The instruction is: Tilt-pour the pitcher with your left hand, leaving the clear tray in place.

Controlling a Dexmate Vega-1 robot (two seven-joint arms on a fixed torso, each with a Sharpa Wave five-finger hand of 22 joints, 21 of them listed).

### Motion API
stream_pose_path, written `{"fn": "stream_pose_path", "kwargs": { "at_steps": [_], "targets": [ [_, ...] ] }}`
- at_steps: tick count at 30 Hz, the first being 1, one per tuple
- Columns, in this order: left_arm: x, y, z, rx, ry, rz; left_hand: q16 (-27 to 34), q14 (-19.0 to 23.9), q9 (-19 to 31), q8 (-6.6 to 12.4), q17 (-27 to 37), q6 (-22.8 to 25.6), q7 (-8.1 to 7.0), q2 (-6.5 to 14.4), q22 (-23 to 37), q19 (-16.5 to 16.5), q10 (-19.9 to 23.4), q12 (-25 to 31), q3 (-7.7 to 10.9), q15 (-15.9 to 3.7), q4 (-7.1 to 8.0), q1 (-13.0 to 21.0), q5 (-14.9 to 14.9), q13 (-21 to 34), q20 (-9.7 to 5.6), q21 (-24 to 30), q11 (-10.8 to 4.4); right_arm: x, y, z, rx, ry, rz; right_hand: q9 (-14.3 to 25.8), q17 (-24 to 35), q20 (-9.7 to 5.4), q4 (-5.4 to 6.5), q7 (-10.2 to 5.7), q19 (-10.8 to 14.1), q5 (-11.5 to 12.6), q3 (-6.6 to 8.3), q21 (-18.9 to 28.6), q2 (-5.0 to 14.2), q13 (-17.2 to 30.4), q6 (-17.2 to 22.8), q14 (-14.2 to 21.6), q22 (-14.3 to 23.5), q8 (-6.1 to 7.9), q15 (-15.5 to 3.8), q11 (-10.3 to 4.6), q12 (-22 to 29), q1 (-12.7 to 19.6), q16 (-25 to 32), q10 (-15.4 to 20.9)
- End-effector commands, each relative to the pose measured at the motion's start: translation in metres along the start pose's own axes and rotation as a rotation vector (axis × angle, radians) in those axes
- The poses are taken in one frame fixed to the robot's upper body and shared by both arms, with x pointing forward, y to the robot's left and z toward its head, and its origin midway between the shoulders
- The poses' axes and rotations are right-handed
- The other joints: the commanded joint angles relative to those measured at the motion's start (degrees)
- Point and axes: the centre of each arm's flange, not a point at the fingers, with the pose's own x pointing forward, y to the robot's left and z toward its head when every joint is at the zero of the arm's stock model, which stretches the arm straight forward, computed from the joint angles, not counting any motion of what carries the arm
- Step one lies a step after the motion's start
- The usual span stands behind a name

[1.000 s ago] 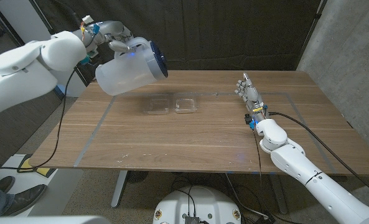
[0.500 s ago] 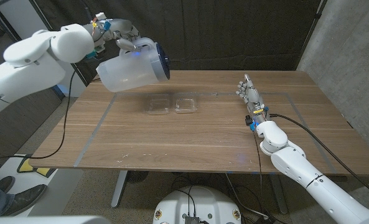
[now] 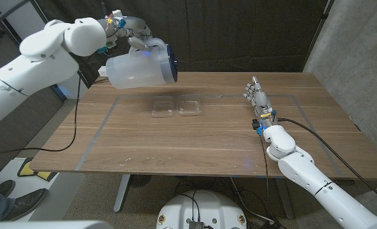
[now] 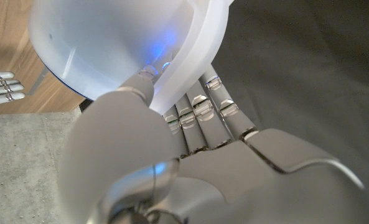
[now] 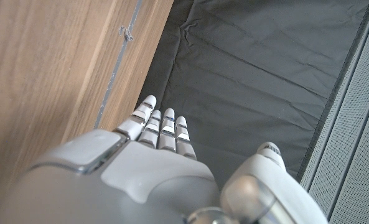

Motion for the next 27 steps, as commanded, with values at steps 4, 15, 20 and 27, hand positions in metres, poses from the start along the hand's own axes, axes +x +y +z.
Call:
{"fn": "stream_pose_path", "kwargs": {
  "at_steps": [4, 15, 20, 27],
  "targets": [
    [0.022, 0.003, 0.022, 0.095, -0.046, -0.065, -0.26, 0.26, 0.23, -0.09, 0.18, 2.34, 1.94, 3.63, -0.03, -0.23, 0.24, -0.27, 1.83, -0.15, 1.24, 3.22, 0.19, -0.01, -1.56, 0.63, -0.90, -0.005, -0.004, 0.003, -0.008, -0.004, -0.017, 0.23, 0.29, 0.02, -0.08, 0.16, 0.26, -0.12, -0.18, 0.00, 0.59, 0.16, 0.17, 0.29, 0.19, 0.17, 0.00, 0.11, -0.03, 0.20, -0.09, 0.32],
    [0.038, -0.001, 0.037, 0.158, -0.090, -0.122, -0.66, 0.07, 0.27, -0.18, 0.24, 2.48, 1.61, 3.61, -0.08, -0.81, 0.36, -0.49, 1.93, -0.32, 1.31, 3.07, 0.21, -0.04, -1.57, 0.72, -0.91, -0.008, -0.006, 0.001, -0.006, 0.002, -0.015, 0.23, 0.30, 0.04, -0.09, 0.18, 0.25, -0.14, -0.25, -0.01, 0.61, 0.16, 0.21, 0.24, 0.19, 0.18, 0.04, 0.14, -0.03, 0.20, -0.11, 0.36],
    [0.042, -0.002, 0.042, 0.185, -0.096, -0.144, -0.88, -0.08, 0.11, -0.32, 0.27, 2.58, 1.57, 3.58, -0.10, -1.09, 0.30, -0.60, 1.95, -0.27, 1.40, 2.93, 0.22, 0.01, -1.62, 0.76, -1.00, -0.008, -0.007, 0.000, -0.005, 0.005, -0.017, 0.23, 0.30, 0.04, -0.09, 0.18, 0.25, -0.14, -0.27, -0.01, 0.62, 0.16, 0.23, 0.23, 0.19, 0.19, 0.00, 0.13, -0.04, 0.20, -0.12, 0.34],
    [0.053, -0.008, 0.049, 0.213, -0.106, -0.173, -1.18, -0.26, 0.15, -0.36, 0.31, 2.62, 1.47, 3.52, -0.13, -1.40, 0.47, -0.74, 2.01, -0.42, 1.42, 2.85, 0.24, -0.07, -1.69, 0.83, -0.87, -0.009, -0.008, -0.002, -0.005, 0.018, -0.016, 0.23, 0.30, 0.05, -0.08, 0.14, 0.24, -0.15, -0.30, -0.01, 0.63, 0.16, 0.22, 0.27, 0.19, 0.18, -0.02, 0.11, -0.05, 0.19, -0.10, 0.35]
  ]
}}
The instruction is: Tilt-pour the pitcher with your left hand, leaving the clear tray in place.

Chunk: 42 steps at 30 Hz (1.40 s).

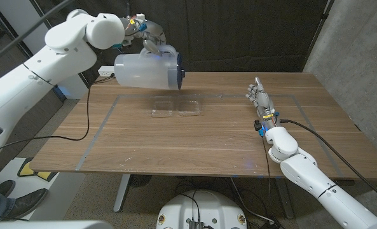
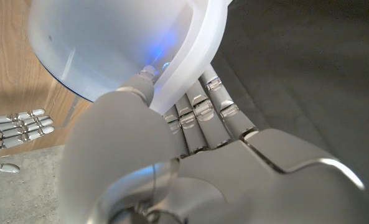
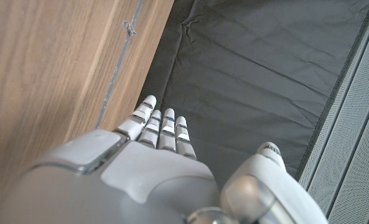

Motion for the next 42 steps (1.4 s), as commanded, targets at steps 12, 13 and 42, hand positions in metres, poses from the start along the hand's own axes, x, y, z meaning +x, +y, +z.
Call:
{"fn": "stream_pose_path", "kwargs": {
  "at_steps": [12, 13, 42],
  "targets": [
    [0.032, -0.003, 0.026, 0.107, -0.052, -0.072, -0.69, -0.36, 0.07, -0.27, 0.42, 2.56, 1.73, 3.45, 0.09, -0.70, 0.43, -0.55, 2.02, -0.23, 1.63, 2.71, 0.34, 0.10, -1.93, 0.52, -0.85, 0.002, 0.001, -0.001, 0.000, 0.014, 0.006, 0.23, 0.31, 0.06, -0.08, 0.18, 0.22, -0.16, -0.38, -0.03, 0.65, 0.16, 0.20, 0.28, 0.19, 0.17, 0.02, 0.13, -0.06, 0.17, -0.10, 0.35],
    [0.033, -0.003, 0.025, 0.110, -0.051, -0.076, -0.72, -0.38, 0.04, -0.27, 0.42, 2.62, 1.64, 3.45, 0.09, -0.73, 0.47, -0.54, 2.03, -0.23, 1.63, 2.70, 0.34, 0.12, -1.94, 0.53, -0.80, 0.002, 0.001, -0.002, 0.001, 0.015, 0.007, 0.23, 0.31, 0.07, -0.08, 0.17, 0.23, -0.17, -0.39, -0.02, 0.65, 0.16, 0.21, 0.27, 0.19, 0.17, -0.02, 0.12, -0.07, 0.17, -0.10, 0.31],
    [0.022, 0.000, 0.001, -0.056, -0.050, -0.029, -1.24, 0.75, -0.07, -0.38, 0.61, 3.29, 1.51, 3.17, 0.01, -0.49, 1.54, -0.80, 2.44, -0.11, 1.49, 2.62, 0.30, -0.18, -1.93, 1.25, -0.99, 0.008, 0.009, -0.008, 0.014, 0.017, 0.014, 0.23, 0.33, 0.07, -0.08, 0.15, 0.69, -0.19, -0.59, 0.12, 0.78, 0.16, 0.19, 1.15, 0.18, 0.16, 0.07, 0.06, -0.05, 0.16, 0.16, 0.46]
  ]
}}
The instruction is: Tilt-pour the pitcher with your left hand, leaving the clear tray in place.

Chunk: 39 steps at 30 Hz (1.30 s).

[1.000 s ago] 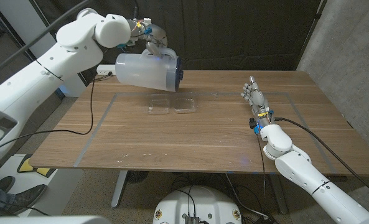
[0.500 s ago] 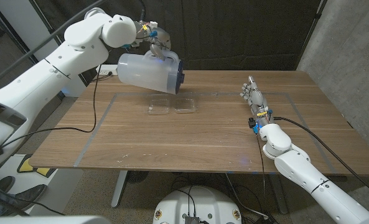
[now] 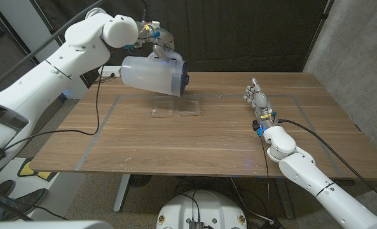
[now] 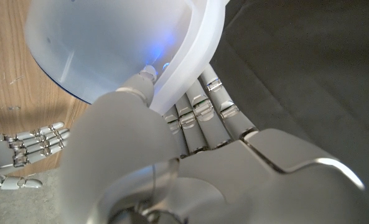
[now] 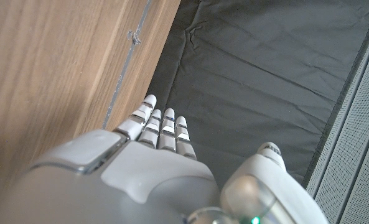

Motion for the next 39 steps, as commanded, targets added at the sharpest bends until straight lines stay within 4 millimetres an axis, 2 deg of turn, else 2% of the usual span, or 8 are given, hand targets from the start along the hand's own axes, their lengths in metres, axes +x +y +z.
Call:
{"fn": "stream_pose_path", "kwargs": {
  "at_steps": [1, 10, 18, 32, 39],
  "targets": [
    [-0.011, 0.002, -0.016, -0.120, 0.013, 0.043, -0.18, 0.78, 0.32, 0.08, 0.17, 2.60, 2.27, 3.01, -0.02, 0.68, 1.60, -0.01, 2.25, -0.12, 1.70, 2.79, 0.24, -0.10, -2.03, 0.43, -0.70, 0.003, 0.002, -0.005, 0.017, -0.012, -0.002, 0.23, 0.33, -0.13, -0.09, 0.16, 0.49, -0.19, -0.11, 0.12, 0.78, 0.17, 0.19, 0.52, 0.19, 0.15, 0.08, 0.06, -0.05, 0.16, 0.16, 0.45],
    [-0.027, -0.007, -0.038, -0.272, 0.037, 0.111, -0.32, 1.20, 0.39, 0.05, 0.27, 2.77, 2.61, 3.00, -0.04, 0.77, 1.77, 0.06, 2.46, 0.04, 1.58, 2.83, 0.16, 0.12, -1.90, 0.69, -0.80, 0.004, 0.002, -0.008, 0.029, -0.025, -0.009, 0.23, 0.34, -0.16, -0.11, 0.19, 0.24, -0.20, -0.18, 0.00, 0.82, 0.17, 0.26, 0.20, 0.18, 0.17, 0.02, 0.04, -0.19, 0.21, -0.01, 0.13],
    [-0.043, -0.010, -0.049, -0.330, 0.053, 0.151, -0.57, 1.14, 0.76, -0.20, 0.41, 1.99, 3.02, 3.11, -0.09, 0.45, 1.16, -0.05, 2.70, 0.22, 1.48, 2.93, 0.14, 0.51, -1.80, 0.73, -0.21, 0.007, 0.005, -0.006, 0.027, -0.031, -0.004, 0.22, 0.34, -0.20, -0.15, 0.53, 0.03, -0.20, -0.21, -0.08, 0.90, 0.17, 0.61, 0.04, 0.18, 0.30, -0.19, -0.31, -0.19, 0.29, -0.08, 0.13],
    [-0.064, -0.022, -0.060, -0.472, 0.101, 0.287, -0.89, 1.10, 1.17, -0.32, 0.54, 1.84, 3.25, 3.18, -0.17, 0.33, 0.82, -0.17, 3.08, -0.06, 1.24, 3.13, 0.21, 0.94, -1.73, 0.84, -0.25, 0.010, 0.004, -0.003, 0.024, -0.048, 0.010, 0.22, 0.31, -0.45, -0.25, 0.59, -0.06, -0.22, -0.22, -0.12, 1.05, 0.17, 0.85, -0.30, 0.18, 0.34, -0.31, -0.29, -0.15, 0.50, -0.22, 0.24],
    [-0.075, -0.035, -0.055, -0.580, 0.123, 0.407, -0.96, 1.22, 1.48, -0.29, 0.60, 1.83, 3.20, 3.22, -0.19, 0.51, 1.23, -0.30, 3.23, 0.00, 1.19, 3.15, 0.21, 0.71, -1.70, 0.99, 0.34, 0.014, -0.001, 0.000, 0.025, -0.059, 0.025, 0.21, 0.29, -0.50, -0.31, 0.50, 0.03, -0.23, -0.24, -0.08, 1.07, 0.17, 1.04, -0.17, 0.17, 0.40, -0.56, -0.39, -0.07, 0.60, -0.16, 0.43]
  ]
}}
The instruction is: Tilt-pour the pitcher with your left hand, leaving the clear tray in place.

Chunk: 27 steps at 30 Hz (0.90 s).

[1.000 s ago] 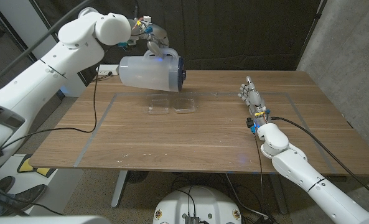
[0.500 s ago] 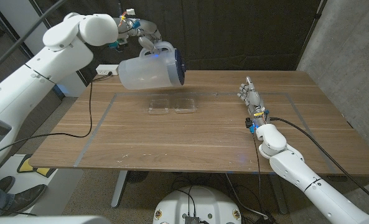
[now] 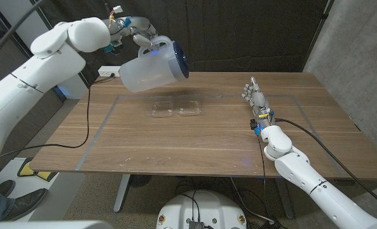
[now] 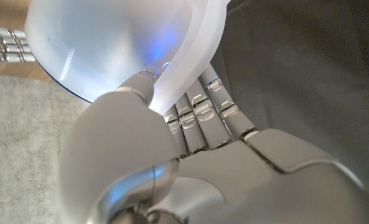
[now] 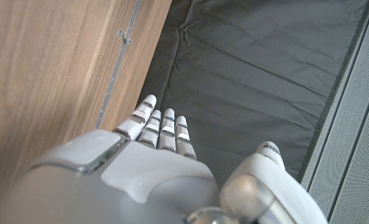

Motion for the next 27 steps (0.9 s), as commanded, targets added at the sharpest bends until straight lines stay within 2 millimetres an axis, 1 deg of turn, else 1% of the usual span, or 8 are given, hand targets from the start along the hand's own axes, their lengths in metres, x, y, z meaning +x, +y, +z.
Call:
{"fn": "stream_pose_path", "kwargs": {
  "at_steps": [1, 3, 7, 9, 13, 19, 20, 27],
  "targets": [
    [-0.022, -0.009, -0.008, -0.175, 0.025, 0.172, -0.17, 0.49, 0.28, -0.30, 0.26, 2.12, 2.48, 3.24, 0.10, 0.09, 0.36, -0.14, 2.55, -0.24, 1.88, 3.13, 0.24, -0.19, -1.62, 0.32, 0.07, 0.004, -0.007, 0.004, 0.003, -0.020, 0.017, 0.21, 0.28, -0.57, -0.09, 0.01, 0.15, -0.23, -0.01, -0.03, 0.54, 0.17, 0.58, 0.06, 0.17, 0.41, -0.36, -0.43, -0.05, 0.09, 0.07, 0.50],
    [-0.027, -0.013, -0.009, -0.215, 0.023, 0.205, -0.15, 0.67, 0.19, -0.40, 0.27, 2.17, 2.53, 3.21, 0.09, 0.06, 0.23, -0.12, 2.60, -0.12, 1.83, 3.16, 0.24, 0.01, -1.55, 0.34, -0.25, 0.005, -0.009, 0.003, 0.019, -0.027, 0.020, 0.21, 0.28, -0.69, -0.11, -0.02, 0.34, -0.24, -0.02, 0.04, 0.55, 0.17, 0.58, 0.25, 0.17, 0.40, -0.41, -0.36, 0.00, 0.13, 0.14, 0.63],
    [-0.035, -0.022, -0.012, -0.307, 0.021, 0.274, -0.12, 0.88, 0.25, -0.47, 0.31, 2.13, 2.63, 3.23, 0.09, 0.25, 0.26, -0.11, 2.69, -0.18, 1.79, 3.18, 0.23, 0.13, -1.56, 0.46, -0.10, 0.008, -0.014, 0.002, 0.061, -0.030, 0.055, 0.21, 0.26, -0.94, -0.17, -0.18, 0.53, -0.25, -0.04, 0.09, 0.57, 0.16, 1.12, 0.29, 0.16, 0.58, -0.64, -0.46, 0.08, 0.23, 0.14, 0.87],
    [-0.038, -0.027, -0.013, -0.341, 0.018, 0.290, -0.17, 0.80, 0.23, -0.50, 0.33, 2.16, 2.72, 3.22, 0.08, 0.28, 0.29, -0.11, 2.72, -0.15, 1.77, 3.20, 0.22, 0.17, -1.52, 0.49, -0.11, 0.008, -0.017, 0.004, 0.057, -0.028, 0.063, 0.21, 0.25, -1.05, -0.20, -0.19, 0.58, -0.25, -0.05, 0.10, 0.57, 0.16, 1.20, 0.32, 0.16, 0.59, -0.67, -0.68, 0.08, 0.28, 0.14, 0.91],
    [-0.043, -0.041, -0.015, -0.408, 0.020, 0.332, -0.21, 0.84, 0.31, -0.54, 0.37, 2.22, 2.77, 3.22, 0.07, 0.45, 0.37, -0.15, 2.79, -0.11, 1.76, 3.16, 0.20, 0.19, -1.52, 0.59, 0.01, 0.008, -0.024, 0.008, 0.054, -0.026, 0.074, 0.21, 0.24, -1.14, -0.24, -0.18, 0.77, -0.27, -0.09, 0.16, 0.56, 0.16, 1.45, 0.60, 0.16, 0.64, -0.78, -0.63, 0.23, 0.33, 0.23, 1.32],
    [-0.043, -0.064, -0.015, -0.480, 0.024, 0.335, -0.23, 0.99, 0.34, -0.66, 0.44, 2.26, 2.56, 3.16, 0.05, 0.51, 0.43, -0.29, 2.90, -0.06, 1.68, 3.18, 0.17, 0.14, -1.47, 0.66, -0.17, 0.009, -0.029, 0.010, 0.060, -0.019, 0.084, 0.21, 0.24, -1.10, -0.28, -0.27, 1.22, -0.28, -0.15, 0.30, 0.58, 0.15, 1.78, 1.30, 0.15, 0.70, -0.88, -0.93, 0.39, 0.39, 0.46, 1.80],
    [-0.043, -0.068, -0.015, -0.487, 0.028, 0.338, -0.23, 1.04, 0.41, -0.66, 0.45, 2.22, 2.69, 3.16, 0.05, 0.51, 0.62, -0.36, 2.93, -0.05, 1.66, 3.18, 0.17, -0.04, -1.46, 0.68, 0.10, 0.010, -0.030, 0.009, 0.070, -0.019, 0.083, 0.21, 0.24, -1.09, -0.28, -0.33, 1.24, -0.29, -0.16, 0.30, 0.58, 0.15, 1.86, 1.35, 0.15, 0.72, -0.87, -0.99, 0.41, 0.39, 0.47, 1.88],
    [-0.046, -0.090, -0.006, -0.528, 0.021, 0.382, -0.27, 1.11, 0.37, -0.86, 0.54, 2.26, 2.91, 3.20, 0.04, 0.58, 0.56, -0.34, 3.10, 0.08, 1.56, 3.25, 0.15, 0.27, -1.35, 0.76, -0.03, 0.014, -0.031, 0.007, 0.086, -0.009, 0.088, 0.21, 0.24, -1.29, -0.32, -0.57, 1.53, -0.29, -0.19, 0.37, 0.60, 0.15, 2.36, 1.65, 0.15, 0.85, -1.21, -1.04, 0.48, 0.46, 0.52, 2.14]
  ]
}}
